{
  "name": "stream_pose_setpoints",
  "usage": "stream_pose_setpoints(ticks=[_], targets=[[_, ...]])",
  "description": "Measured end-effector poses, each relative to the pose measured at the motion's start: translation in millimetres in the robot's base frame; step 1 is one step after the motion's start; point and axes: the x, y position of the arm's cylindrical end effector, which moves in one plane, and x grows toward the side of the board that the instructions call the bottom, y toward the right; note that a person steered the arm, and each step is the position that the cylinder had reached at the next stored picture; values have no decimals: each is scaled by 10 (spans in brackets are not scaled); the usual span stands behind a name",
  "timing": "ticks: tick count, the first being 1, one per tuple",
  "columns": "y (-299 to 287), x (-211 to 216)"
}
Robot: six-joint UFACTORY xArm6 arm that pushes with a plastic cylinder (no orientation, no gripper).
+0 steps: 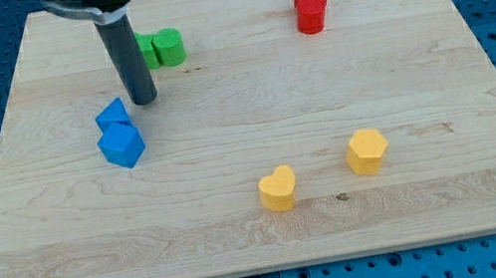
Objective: Slide the blue triangle closer to the blue cube
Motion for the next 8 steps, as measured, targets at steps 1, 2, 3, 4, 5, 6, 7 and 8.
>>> stream_pose_setpoints(ticks=[1,2,3,4,5,6,7,8], targets=[[-394,1],[-407,86],[-407,266],[-371,275],[-282,328],[-282,328],[41,312],[471,242]])
